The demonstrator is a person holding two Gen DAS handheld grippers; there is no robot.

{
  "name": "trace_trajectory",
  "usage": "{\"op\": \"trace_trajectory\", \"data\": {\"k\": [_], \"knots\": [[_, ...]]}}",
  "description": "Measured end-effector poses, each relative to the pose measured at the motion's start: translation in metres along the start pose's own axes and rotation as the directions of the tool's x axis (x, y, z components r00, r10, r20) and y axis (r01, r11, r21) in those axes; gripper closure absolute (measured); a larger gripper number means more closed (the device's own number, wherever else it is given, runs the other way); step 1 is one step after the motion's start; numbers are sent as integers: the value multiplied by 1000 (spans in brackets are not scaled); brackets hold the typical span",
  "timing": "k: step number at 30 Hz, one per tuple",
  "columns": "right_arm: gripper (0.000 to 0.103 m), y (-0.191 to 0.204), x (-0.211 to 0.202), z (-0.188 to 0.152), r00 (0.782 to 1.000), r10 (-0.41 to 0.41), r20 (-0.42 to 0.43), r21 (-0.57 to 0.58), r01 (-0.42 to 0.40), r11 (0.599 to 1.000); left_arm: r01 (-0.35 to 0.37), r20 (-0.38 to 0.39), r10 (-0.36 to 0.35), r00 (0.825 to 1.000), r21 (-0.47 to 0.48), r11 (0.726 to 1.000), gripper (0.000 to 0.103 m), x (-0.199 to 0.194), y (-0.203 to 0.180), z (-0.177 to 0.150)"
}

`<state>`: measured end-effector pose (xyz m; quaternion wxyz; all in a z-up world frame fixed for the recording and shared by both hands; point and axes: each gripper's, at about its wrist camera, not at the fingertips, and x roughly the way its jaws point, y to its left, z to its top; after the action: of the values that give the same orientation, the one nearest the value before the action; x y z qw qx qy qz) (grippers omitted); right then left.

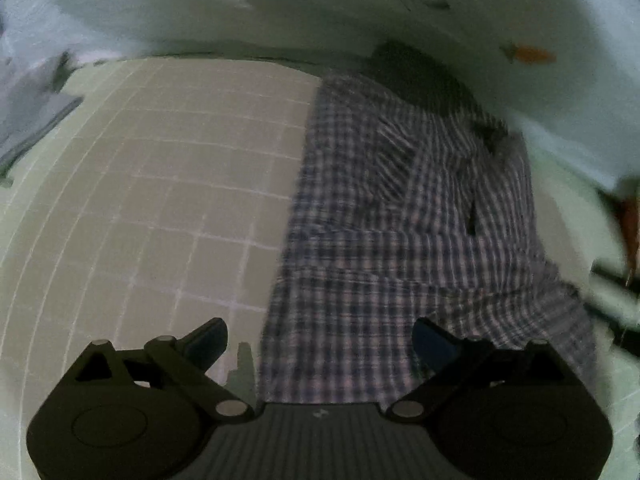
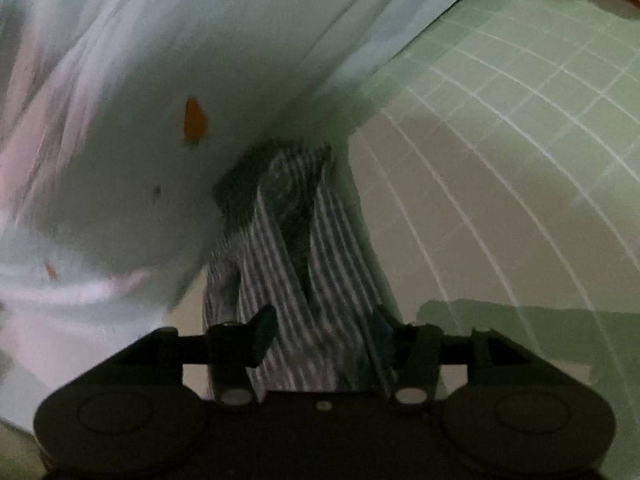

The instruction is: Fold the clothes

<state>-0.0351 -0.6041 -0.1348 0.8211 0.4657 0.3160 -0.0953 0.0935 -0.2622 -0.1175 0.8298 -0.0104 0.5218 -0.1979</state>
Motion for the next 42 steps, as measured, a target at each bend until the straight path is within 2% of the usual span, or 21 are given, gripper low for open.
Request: {"op": "trace_trajectory", "data": {"k": [2, 3, 4, 5, 6, 7, 8, 9, 10, 13, 17, 18, 20, 22, 23, 25, 27, 36, 38, 40, 42], "knots": [[41, -5, -6, -15, 999, -17, -46, -17, 16, 1000, 28, -12, -29, 1000, -66, 997, 7, -2, 15, -4], [41, -8, -6, -21, 997, -28, -65, -22, 27, 999, 42, -18, -44, 999, -95, 995, 15, -2, 21, -5], [41, -9, -3, -26, 996, -37, -79, -18, 36, 999, 55, -30, -58, 998, -99, 994, 30, 0, 21, -6], [43, -11, -1, -31, 995, -46, -93, -13, 45, 999, 68, -42, -73, 996, -103, 992, 35, 2, 20, -8], [51, -10, 0, -34, 995, -34, -98, -10, 33, 999, 81, -54, -87, 995, -107, 991, 46, 5, 20, -9], [57, -9, 2, -36, 995, -20, -102, -7, 19, 1000, 94, -66, -101, 993, -111, 989, 62, 7, 19, -10], [73, -5, 4, -39, 994, -10, -109, -19, 8, 1000, 106, -79, -116, 990, -115, 988, 73, 9, 18, -11], [90, 0, 2, -39, 995, -9, -101, -55, 4, 999, 118, -88, -129, 988, -119, 986, 97, 11, 18, -12], [95, 6, 1, -40, 996, -9, -92, -92, 1, 996, 121, -81, -130, 988, -115, 986, 102, 11, 16, -11], [97, 21, -10, -39, 999, 21, -46, -175, -29, 984, 147, 3, -148, 989, -89, 985, 103, -6, 15, -7], [98, 34, -41, -31, 986, 143, 83, -218, -122, 968, 111, 8, -111, 994, -95, 989, 102, -10, 20, -11], [98, 35, -39, -29, 984, 143, 102, -234, -116, 965, 102, 9, -101, 995, -97, 990, 101, -11, 21, -12], [94, 33, -32, -30, 991, 83, 101, -260, -55, 964, 83, 12, -82, 997, -101, 991, 88, -13, 23, -14], [68, 28, -19, -32, 994, -51, 96, -265, 75, 961, 65, 14, -64, 998, -104, 992, 53, -15, 25, -16], [51, 26, -14, -34, 989, -118, 89, -264, 137, 955, 56, 16, -54, 998, -106, 993, 47, -16, 27, -17], [40, 22, -10, -39, 976, -205, 78, -264, 218, 940, 37, 18, -35, 999, -110, 993, 21, -18, 29, -20], [21, 19, -13, -46, 972, -224, 73, -262, 235, 936, 21, 19, -19, 1000, -113, 993, 15, -19, 31, -22], [12, -1, -15, -78, 971, -235, -54, -138, 226, 964, 125, -43, -133, 990, -149, 981, 15, -7, 29, -33], [13, 1, -13, -78, 971, -227, -69, -147, 215, 966, 147, -56, -158, 986, -158, 976, 24, -4, 29, -36], [27, 2, -12, -79, 975, -207, -83, -151, 193, 970, 170, -69, -183, 981, -167, 971, 52, -2, 28, -39], [63, -2, -10, -82, 976, -170, -134, -136, 152, 979, 191, -81, -208, 975, -178, 965, 68, 1, 28, -41]]}}
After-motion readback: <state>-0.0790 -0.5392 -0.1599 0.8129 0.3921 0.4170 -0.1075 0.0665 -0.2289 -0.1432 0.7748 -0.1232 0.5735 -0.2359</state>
